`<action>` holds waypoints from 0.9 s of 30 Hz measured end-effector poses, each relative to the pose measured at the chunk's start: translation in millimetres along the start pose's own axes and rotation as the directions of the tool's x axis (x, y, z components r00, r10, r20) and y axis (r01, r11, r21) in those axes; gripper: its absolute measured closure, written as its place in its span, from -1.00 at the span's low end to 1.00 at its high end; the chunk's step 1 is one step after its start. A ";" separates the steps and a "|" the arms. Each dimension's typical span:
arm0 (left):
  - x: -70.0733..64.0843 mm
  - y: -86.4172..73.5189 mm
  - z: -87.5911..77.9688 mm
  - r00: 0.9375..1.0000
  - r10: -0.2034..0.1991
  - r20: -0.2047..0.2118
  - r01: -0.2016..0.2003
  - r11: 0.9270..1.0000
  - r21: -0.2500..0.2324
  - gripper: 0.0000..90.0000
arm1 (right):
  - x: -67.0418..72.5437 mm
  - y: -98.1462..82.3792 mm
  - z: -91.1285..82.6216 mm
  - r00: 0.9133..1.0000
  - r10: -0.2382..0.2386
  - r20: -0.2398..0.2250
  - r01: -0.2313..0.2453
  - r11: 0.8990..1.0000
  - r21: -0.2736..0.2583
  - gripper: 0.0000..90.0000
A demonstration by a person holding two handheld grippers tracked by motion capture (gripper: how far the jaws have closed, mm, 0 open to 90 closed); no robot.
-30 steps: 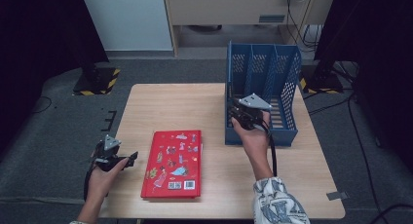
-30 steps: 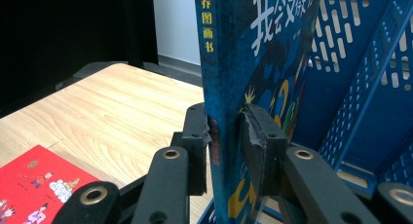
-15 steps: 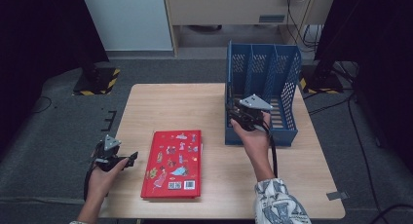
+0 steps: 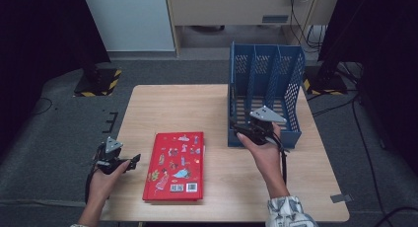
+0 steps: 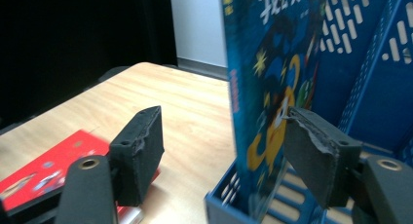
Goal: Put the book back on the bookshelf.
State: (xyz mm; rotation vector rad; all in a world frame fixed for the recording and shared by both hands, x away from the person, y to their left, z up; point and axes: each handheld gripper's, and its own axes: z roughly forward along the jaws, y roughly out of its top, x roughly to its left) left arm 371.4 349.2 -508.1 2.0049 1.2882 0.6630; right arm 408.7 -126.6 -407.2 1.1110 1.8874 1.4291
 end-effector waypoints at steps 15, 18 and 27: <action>-21.2 3.6 -13.2 0.998 0.035 0.044 -0.033 0.999 -0.036 -0.67 | 46.4 -59.4 -21.1 0.988 -0.019 -0.152 0.030 0.997 0.069 -0.33; -30.0 5.6 -20.7 0.997 0.039 0.068 -0.035 0.998 -0.052 -0.63 | 53.9 -69.7 -18.5 0.987 -0.030 -0.161 0.046 0.994 0.097 -0.36; -51.4 8.9 -21.7 0.978 0.044 0.206 -0.034 0.998 -0.054 -0.53 | 78.5 -94.6 1.4 0.964 -0.011 -0.267 0.065 0.978 0.197 -0.60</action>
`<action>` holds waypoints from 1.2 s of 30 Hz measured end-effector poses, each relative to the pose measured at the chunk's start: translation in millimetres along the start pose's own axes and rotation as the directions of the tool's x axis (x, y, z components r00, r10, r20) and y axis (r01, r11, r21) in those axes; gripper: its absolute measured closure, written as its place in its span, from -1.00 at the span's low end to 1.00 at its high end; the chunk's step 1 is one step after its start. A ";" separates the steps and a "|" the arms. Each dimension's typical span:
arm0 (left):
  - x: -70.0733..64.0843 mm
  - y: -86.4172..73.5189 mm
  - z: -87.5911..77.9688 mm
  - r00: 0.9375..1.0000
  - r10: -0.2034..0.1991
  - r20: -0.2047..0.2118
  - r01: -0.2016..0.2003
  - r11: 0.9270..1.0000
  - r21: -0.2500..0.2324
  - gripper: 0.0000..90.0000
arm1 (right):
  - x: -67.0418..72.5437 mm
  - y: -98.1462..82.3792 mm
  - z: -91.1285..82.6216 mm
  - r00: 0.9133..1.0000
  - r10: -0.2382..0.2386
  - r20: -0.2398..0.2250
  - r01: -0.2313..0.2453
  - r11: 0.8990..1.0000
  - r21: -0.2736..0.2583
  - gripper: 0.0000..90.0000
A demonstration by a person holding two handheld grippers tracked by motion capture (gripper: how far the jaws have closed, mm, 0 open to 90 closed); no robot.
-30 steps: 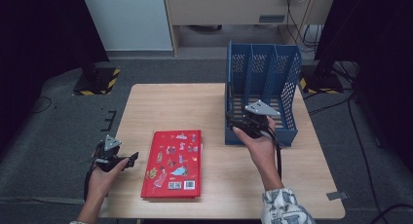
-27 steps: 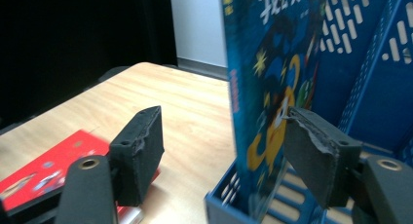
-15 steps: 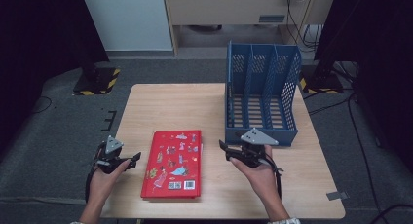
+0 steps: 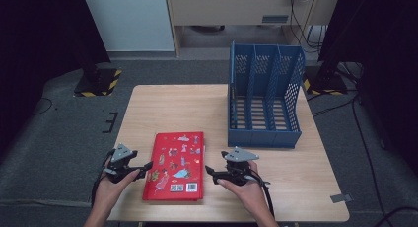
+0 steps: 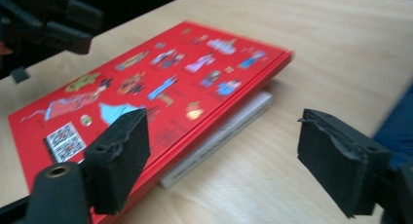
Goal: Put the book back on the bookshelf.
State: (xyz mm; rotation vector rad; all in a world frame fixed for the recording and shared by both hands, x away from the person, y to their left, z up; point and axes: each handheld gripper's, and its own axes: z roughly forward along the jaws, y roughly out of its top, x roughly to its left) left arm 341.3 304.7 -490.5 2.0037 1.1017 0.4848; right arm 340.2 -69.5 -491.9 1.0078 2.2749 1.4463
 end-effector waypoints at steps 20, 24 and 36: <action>-14.8 -3.4 21.8 0.988 -0.021 0.154 0.009 0.997 0.082 -0.43 | 22.5 -12.9 28.1 0.994 -0.022 -0.108 0.030 0.997 0.072 -0.70; -15.8 -4.1 23.3 0.984 -0.036 0.173 0.022 0.996 0.086 -0.44 | 23.1 -14.0 29.9 0.994 -0.025 -0.110 0.034 0.996 0.081 -0.70; -21.7 -1.9 28.3 0.980 -0.013 0.197 -0.001 0.997 0.072 -0.47 | 23.1 -18.4 38.5 0.994 0.006 -0.106 0.004 0.995 0.100 -0.70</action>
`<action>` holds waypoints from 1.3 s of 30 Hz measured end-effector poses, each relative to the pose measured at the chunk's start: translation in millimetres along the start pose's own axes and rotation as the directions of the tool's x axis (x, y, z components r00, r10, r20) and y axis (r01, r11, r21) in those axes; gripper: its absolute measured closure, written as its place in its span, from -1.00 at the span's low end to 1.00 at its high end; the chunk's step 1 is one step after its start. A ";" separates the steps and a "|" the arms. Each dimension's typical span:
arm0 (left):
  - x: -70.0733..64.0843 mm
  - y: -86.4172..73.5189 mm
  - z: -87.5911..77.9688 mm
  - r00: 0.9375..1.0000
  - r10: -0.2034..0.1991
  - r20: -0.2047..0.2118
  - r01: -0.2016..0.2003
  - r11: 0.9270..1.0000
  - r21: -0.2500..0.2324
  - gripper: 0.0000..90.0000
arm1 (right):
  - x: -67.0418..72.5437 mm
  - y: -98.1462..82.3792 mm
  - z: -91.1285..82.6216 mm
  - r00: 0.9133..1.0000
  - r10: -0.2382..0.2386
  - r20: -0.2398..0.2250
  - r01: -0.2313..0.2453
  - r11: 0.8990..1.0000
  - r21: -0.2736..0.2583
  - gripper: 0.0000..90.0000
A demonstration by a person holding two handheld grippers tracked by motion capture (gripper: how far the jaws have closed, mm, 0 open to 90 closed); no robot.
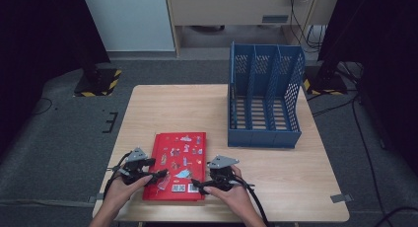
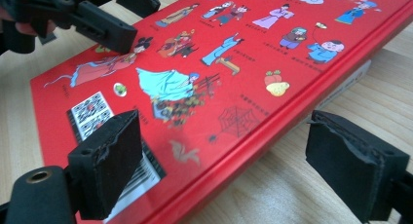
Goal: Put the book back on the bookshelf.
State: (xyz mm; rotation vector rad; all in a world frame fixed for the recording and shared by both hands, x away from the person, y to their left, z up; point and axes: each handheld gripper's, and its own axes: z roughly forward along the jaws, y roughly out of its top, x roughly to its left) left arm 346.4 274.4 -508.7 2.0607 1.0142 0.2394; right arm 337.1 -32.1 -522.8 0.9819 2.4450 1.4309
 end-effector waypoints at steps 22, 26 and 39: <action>-0.7 0.0 4.4 1.000 0.011 0.009 -0.011 1.000 -0.013 -0.57 | -29.8 3.0 22.3 0.986 0.120 -0.119 -0.119 0.993 0.015 -0.82; -0.3 -0.5 4.7 1.000 0.012 0.013 -0.012 1.000 -0.017 -0.58 | -33.3 7.0 30.5 0.977 0.150 -0.152 -0.145 0.989 0.043 -0.83; -0.4 -1.6 5.2 1.000 0.019 0.016 -0.019 1.000 -0.025 -0.61 | -39.6 7.6 33.4 0.964 0.202 -0.171 -0.193 0.979 0.066 -0.85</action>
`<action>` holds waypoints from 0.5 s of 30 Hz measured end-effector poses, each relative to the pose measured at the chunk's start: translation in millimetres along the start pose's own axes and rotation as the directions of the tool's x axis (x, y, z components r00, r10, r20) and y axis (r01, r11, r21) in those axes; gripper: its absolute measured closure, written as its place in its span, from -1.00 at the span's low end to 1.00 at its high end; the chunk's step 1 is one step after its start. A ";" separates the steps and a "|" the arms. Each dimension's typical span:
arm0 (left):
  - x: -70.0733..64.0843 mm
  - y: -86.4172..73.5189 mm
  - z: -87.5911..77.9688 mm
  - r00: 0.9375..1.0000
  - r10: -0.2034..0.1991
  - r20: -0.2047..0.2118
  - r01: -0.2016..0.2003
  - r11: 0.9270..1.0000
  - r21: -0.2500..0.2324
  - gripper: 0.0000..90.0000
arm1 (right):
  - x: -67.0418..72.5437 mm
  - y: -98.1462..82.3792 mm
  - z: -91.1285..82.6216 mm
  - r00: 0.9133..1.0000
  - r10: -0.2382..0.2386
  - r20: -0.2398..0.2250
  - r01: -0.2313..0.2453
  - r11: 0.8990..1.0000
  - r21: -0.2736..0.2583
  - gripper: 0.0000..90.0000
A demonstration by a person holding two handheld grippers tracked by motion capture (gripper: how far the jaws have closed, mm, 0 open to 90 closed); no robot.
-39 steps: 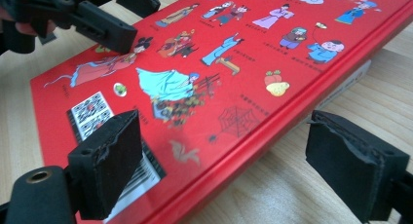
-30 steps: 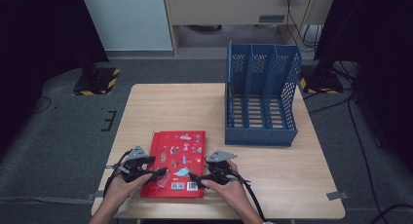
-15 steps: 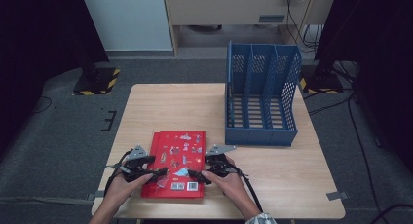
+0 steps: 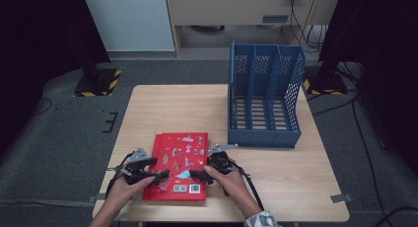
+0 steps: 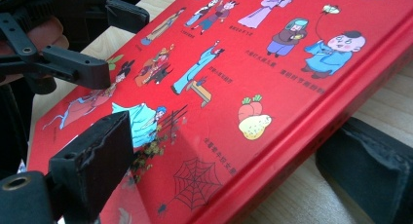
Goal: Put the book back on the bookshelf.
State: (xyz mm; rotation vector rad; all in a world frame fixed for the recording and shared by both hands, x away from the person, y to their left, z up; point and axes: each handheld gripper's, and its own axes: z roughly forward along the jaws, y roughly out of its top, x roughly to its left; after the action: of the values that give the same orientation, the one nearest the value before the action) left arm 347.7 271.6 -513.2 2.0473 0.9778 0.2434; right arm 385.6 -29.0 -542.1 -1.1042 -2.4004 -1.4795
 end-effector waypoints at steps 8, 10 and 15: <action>-0.6 0.1 0.5 1.000 0.005 0.000 -0.005 1.000 0.002 -0.64 | 2.7 1.1 0.9 0.999 -0.023 0.026 0.023 1.000 -0.014 -0.81; -0.6 0.1 0.5 1.000 0.006 0.001 -0.006 1.000 0.002 -0.64 | 3.4 1.2 0.4 0.999 -0.039 0.033 0.040 0.999 -0.024 -0.81; 1.2 0.0 -1.0 1.000 -0.010 0.014 0.010 1.000 0.000 -0.64 | 7.1 2.8 -2.4 0.996 -0.069 0.052 0.072 0.996 -0.053 -0.76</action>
State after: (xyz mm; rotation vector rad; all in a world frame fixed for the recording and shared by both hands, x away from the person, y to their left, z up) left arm 348.0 273.1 -512.8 2.0408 0.9788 0.2242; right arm 381.6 -26.6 -535.7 -1.0911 -2.4701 -1.5672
